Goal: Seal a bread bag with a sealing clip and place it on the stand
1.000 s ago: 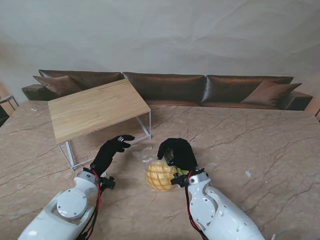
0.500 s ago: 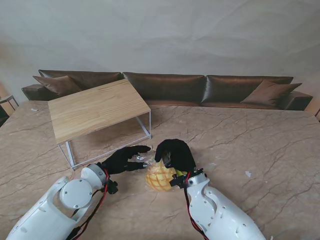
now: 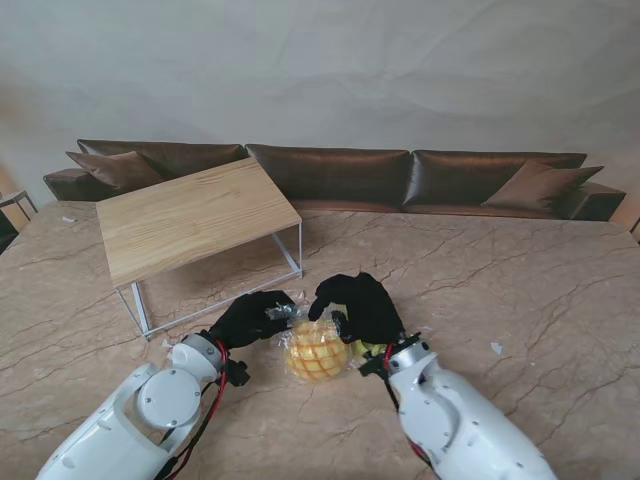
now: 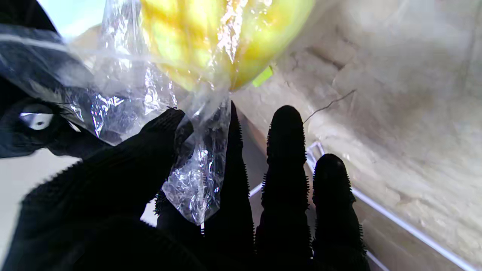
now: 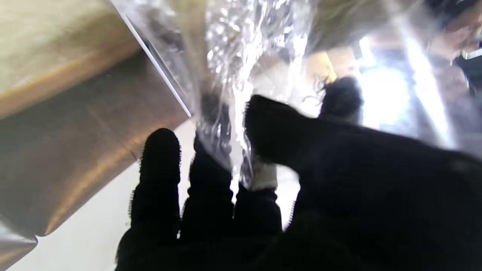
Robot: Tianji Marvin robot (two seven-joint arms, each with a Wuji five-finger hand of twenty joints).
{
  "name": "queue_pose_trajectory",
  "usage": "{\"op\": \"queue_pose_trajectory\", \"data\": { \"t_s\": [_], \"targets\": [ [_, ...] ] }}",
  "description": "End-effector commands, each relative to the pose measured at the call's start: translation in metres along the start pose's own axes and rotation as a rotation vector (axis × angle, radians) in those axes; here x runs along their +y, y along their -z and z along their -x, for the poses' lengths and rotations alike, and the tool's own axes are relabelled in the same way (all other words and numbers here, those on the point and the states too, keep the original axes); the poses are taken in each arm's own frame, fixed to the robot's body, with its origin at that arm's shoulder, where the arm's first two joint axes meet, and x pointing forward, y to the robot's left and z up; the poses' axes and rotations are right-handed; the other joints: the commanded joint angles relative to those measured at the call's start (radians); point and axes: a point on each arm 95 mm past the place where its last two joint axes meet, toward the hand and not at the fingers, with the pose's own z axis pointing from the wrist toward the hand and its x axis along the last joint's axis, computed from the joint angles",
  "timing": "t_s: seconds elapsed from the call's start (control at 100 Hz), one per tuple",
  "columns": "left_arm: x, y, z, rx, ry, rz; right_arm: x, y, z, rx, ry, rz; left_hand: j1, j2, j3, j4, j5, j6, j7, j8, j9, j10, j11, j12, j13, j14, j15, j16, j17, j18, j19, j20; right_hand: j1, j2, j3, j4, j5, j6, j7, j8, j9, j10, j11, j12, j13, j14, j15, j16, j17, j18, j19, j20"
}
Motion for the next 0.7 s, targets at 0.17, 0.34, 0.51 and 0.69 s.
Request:
{"op": "queue_pose_trajectory", "data": {
  "t_s": [0.17,0.34,0.51,0.69],
  "targets": [
    [0.013,0.004,-0.002,0.029,-0.063,-0.080,0.037,0.026,-0.009,-0.038,-0.057,-0.114,-0.013,-0.076,0.087,-0.009,0.068,-0.047,0.069,-0.111,0.106,0.037,0.057,-0.119,0.153,-0.027,0.072,-0.041,0.086,0.000,0.111,-0.036,-0.467,-0.140,-0.117,-0.056,-0.397,0.200,-0.182,-0.066,-0.236,0.057,-0.156,-0.110,-0.259,0.007,-0.215,-0.251,-0.232,-0.026,-0.249,-0.030],
    [0.015,0.008,-0.005,0.060,-0.098,-0.106,0.044,0.015,-0.020,-0.140,-0.027,-0.102,-0.018,-0.103,0.102,-0.002,0.132,-0.021,0.033,-0.238,0.132,0.023,0.020,-0.113,0.177,-0.031,0.063,-0.074,0.103,0.006,0.133,-0.056,-0.573,0.012,-0.208,-0.058,-0.514,0.329,-0.246,-0.097,-0.235,0.088,-0.160,-0.112,-0.158,0.032,-0.256,-0.282,-0.128,-0.006,-0.228,0.017],
    [0.017,0.012,-0.006,0.088,-0.110,-0.110,0.035,-0.005,-0.019,-0.188,0.020,-0.173,-0.016,-0.107,0.103,0.001,0.170,-0.066,0.017,-0.272,0.144,0.000,-0.022,-0.066,0.169,-0.033,0.060,-0.083,0.093,0.004,0.132,-0.061,-0.568,-0.002,-0.199,-0.056,-0.510,0.329,-0.243,-0.093,-0.215,0.090,-0.150,-0.109,-0.045,0.064,-0.216,-0.250,-0.024,0.019,-0.136,0.061],
    [0.017,0.015,-0.006,0.112,-0.119,-0.112,0.016,-0.018,-0.008,-0.187,0.013,-0.229,-0.016,-0.108,0.106,0.001,0.172,-0.108,0.036,-0.266,0.153,-0.014,-0.048,-0.040,0.165,-0.037,0.059,-0.084,0.089,0.004,0.130,-0.060,-0.403,-0.086,-0.143,-0.041,-0.284,0.198,-0.099,-0.022,0.106,0.033,0.006,-0.045,0.262,-0.002,0.060,-0.063,0.183,0.039,0.084,0.093]
  ]
}}
